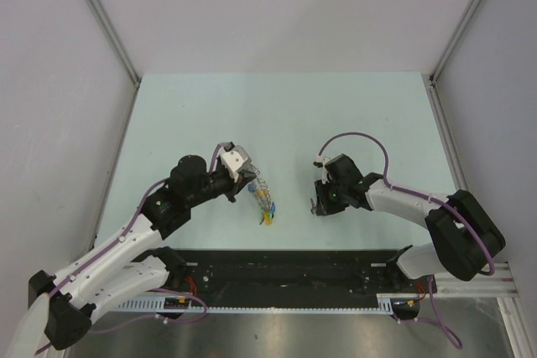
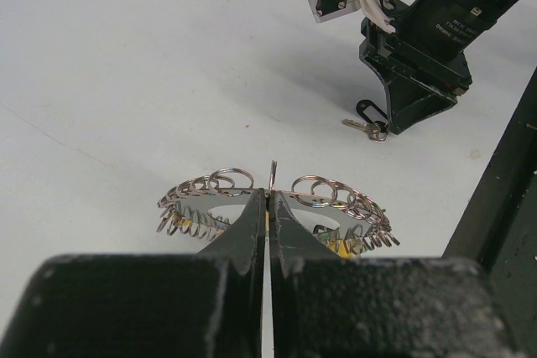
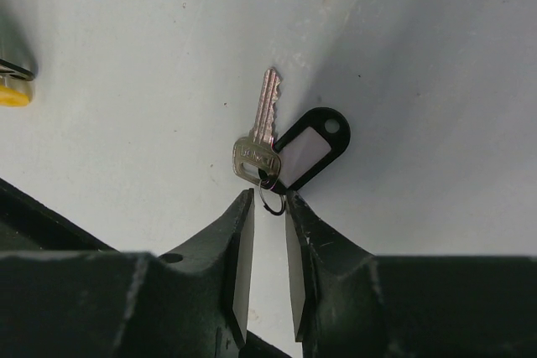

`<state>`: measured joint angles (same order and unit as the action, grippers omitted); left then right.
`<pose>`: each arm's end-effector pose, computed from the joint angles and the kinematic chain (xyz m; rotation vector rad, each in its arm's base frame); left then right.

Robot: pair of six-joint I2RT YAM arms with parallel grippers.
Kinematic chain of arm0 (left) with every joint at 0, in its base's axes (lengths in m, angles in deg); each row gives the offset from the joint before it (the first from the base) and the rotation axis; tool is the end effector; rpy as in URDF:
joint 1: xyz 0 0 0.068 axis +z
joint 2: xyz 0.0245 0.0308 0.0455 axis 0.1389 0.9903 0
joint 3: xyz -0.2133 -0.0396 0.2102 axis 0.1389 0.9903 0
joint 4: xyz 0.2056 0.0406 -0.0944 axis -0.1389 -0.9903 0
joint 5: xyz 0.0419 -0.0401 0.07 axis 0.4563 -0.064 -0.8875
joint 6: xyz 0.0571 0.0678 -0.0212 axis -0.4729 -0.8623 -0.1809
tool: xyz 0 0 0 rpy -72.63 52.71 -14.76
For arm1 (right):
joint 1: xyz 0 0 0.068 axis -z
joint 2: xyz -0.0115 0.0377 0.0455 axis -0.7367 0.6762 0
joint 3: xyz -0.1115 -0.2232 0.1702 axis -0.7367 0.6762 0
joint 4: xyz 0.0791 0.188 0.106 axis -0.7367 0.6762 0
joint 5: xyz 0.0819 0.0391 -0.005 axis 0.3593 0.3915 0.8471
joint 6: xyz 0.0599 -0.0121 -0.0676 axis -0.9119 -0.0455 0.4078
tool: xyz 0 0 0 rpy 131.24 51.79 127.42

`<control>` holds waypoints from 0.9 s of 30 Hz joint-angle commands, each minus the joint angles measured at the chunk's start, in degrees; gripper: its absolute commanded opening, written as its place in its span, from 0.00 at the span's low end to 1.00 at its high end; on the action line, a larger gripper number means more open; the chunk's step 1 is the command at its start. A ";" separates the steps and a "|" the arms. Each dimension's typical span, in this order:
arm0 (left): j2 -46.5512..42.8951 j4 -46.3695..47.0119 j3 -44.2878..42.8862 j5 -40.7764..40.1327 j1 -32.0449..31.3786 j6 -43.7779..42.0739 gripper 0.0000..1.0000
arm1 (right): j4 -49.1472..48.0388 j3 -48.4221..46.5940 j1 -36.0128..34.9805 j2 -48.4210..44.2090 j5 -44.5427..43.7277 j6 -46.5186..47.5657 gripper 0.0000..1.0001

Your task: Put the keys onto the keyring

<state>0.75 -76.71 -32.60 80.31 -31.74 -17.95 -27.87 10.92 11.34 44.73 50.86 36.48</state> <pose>0.1273 -0.1305 0.3046 0.9130 1.6791 -0.6037 0.1867 0.1557 0.1712 -0.5390 2.6456 0.5526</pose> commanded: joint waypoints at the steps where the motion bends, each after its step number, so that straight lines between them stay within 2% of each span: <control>1: -1.28 2.98 -0.34 0.10 0.26 0.35 0.00 | -0.21 -0.06 0.17 -0.20 -0.52 -0.56 0.25; 21: -1.37 3.07 -0.34 0.37 0.26 0.52 0.00 | 1.11 -0.06 0.17 0.24 -1.32 -0.82 0.22; 26: -1.28 3.07 -0.34 0.37 0.26 0.52 0.00 | 1.03 -0.14 0.08 0.32 -1.23 -0.82 0.18; 27: -1.28 3.15 -0.42 0.37 0.26 0.52 0.00 | 1.11 -0.06 0.08 0.15 -1.14 -0.73 0.15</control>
<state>0.75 -76.73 -32.57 80.33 -31.74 -17.95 -26.79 10.92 11.34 44.73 50.22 36.04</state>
